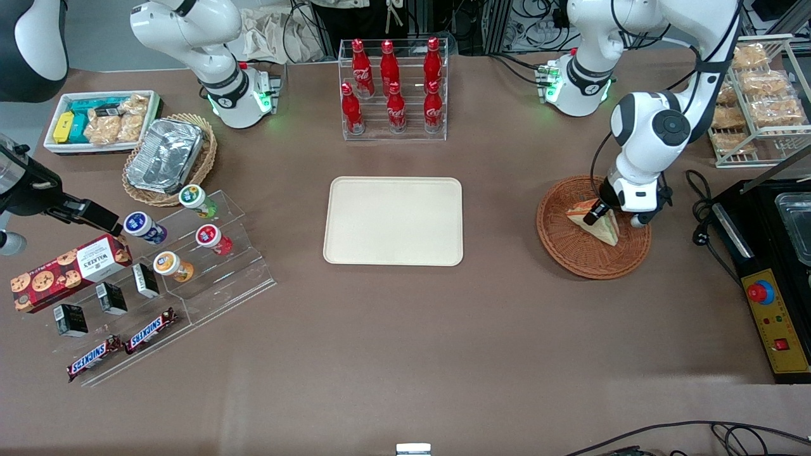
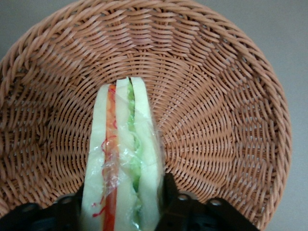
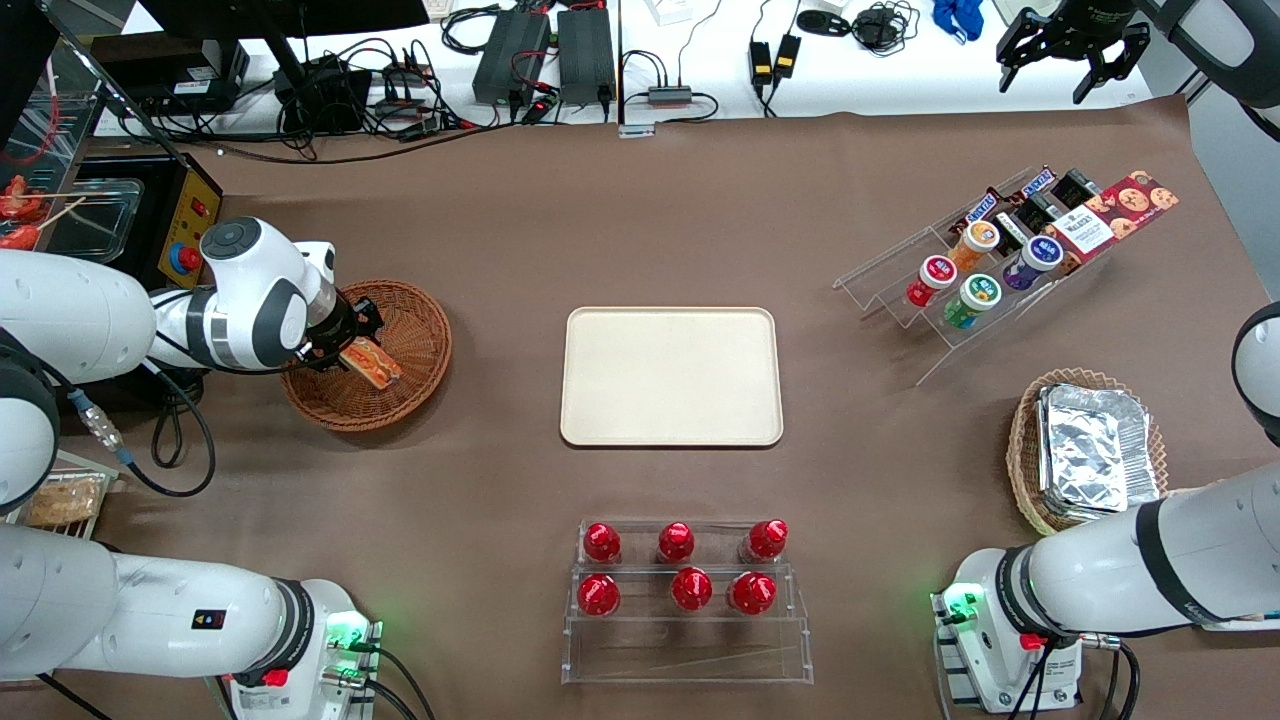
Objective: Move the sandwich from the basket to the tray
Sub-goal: 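Lower the open left gripper around the wrapped sandwich and close it, then lift the sandwich up out of the basket with the left gripper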
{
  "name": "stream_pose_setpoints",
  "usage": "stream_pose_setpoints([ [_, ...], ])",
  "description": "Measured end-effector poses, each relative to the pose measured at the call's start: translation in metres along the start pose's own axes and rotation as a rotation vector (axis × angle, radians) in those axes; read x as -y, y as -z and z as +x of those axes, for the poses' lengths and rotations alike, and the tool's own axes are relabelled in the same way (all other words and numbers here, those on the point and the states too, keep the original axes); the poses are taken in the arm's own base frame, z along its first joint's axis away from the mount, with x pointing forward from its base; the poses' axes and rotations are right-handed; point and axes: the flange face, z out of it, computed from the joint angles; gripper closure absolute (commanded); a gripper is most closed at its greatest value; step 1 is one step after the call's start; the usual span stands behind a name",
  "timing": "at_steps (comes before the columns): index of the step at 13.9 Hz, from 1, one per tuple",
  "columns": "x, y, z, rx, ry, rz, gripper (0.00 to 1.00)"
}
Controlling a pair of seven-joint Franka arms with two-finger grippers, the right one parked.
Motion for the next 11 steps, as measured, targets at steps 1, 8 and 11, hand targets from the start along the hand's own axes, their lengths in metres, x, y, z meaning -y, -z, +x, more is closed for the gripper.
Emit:
stream_pose_setpoints([
  [1, -0.001, 0.004, 0.000, 0.009, -0.001, 0.009, 1.00],
  [8, -0.049, 0.135, 0.027, 0.093, -0.052, 0.128, 1.00],
  [11, -0.071, 0.207, 0.039, 0.090, -0.088, 0.151, 1.00],
])
